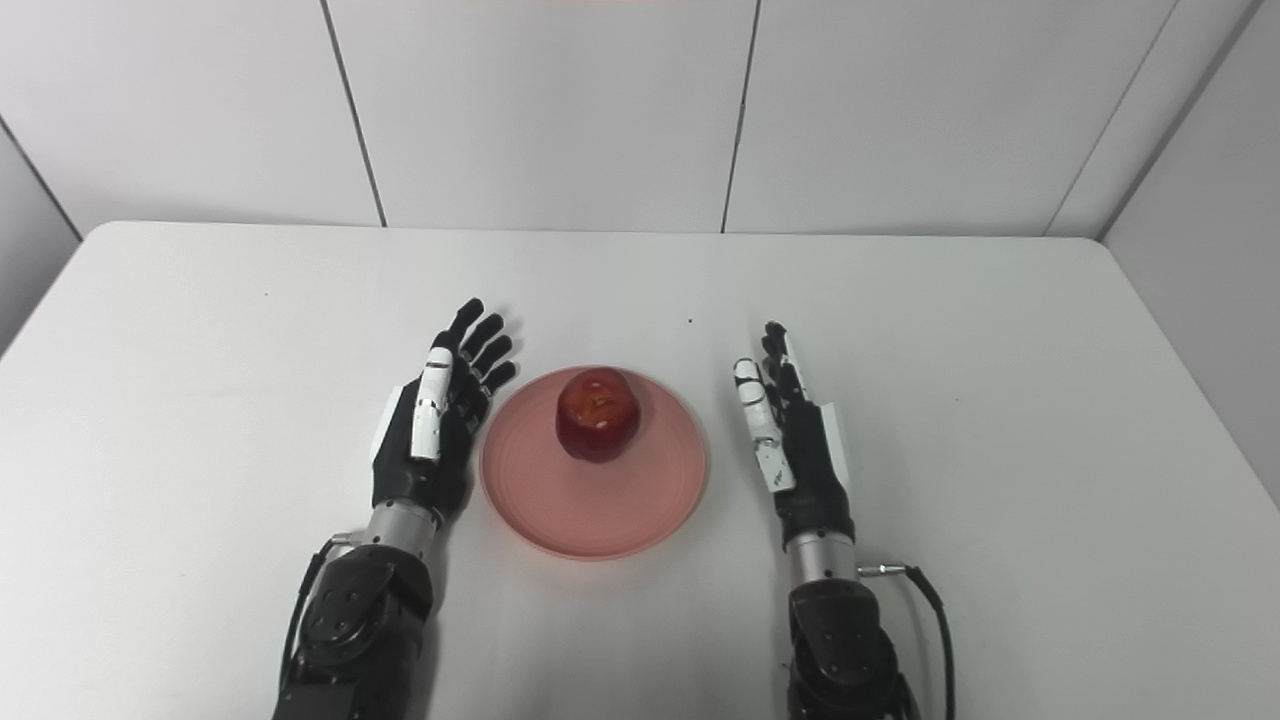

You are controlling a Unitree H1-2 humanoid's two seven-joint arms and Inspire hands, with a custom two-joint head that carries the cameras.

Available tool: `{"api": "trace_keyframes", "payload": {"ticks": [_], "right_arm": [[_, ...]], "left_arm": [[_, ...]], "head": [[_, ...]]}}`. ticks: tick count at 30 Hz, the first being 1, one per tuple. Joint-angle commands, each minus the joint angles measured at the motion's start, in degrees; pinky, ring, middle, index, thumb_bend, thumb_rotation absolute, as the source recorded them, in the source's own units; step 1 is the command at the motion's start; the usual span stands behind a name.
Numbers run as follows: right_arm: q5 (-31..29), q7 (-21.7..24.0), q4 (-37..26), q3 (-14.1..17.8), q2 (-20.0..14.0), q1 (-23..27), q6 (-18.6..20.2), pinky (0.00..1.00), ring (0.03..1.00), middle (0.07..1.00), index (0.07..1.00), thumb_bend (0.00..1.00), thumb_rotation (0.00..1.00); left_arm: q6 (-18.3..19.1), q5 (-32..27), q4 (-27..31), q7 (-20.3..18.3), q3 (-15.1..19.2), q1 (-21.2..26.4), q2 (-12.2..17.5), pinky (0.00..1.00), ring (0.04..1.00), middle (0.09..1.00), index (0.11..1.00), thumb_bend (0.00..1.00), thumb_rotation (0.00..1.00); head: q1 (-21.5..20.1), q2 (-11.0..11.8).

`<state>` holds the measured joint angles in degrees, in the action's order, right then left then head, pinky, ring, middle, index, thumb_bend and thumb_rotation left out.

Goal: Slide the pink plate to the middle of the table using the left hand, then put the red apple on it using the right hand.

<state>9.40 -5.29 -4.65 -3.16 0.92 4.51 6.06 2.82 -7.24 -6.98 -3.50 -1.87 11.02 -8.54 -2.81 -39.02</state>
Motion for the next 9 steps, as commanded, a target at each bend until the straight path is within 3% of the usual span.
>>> {"api": "trace_keyframes", "payload": {"ticks": [1, 9], "right_arm": [[-0.2, -0.1, -1.1, 0.0, 0.2, 1.4, -3.7, 0.96, 0.974, 0.968, 0.97, 0.25, 1.0], [-1.0, -0.2, 0.0, -0.1, 0.4, 1.5, -5.4, 0.97, 0.971, 0.967, 0.97, 0.25, 1.0]], "left_arm": [[1.4, -0.3, -1.5, -0.1, 0.2, -1.4, 0.6, 0.91, 0.928, 0.934, 0.92, 0.35, 1.0], [1.0, 0.2, -0.8, -0.4, -0.3, -1.6, 1.1, 0.92, 0.935, 0.942, 0.926, 0.34, 1.0]], "head": [[0.2, 0.2], [0.3, 0.7]]}}
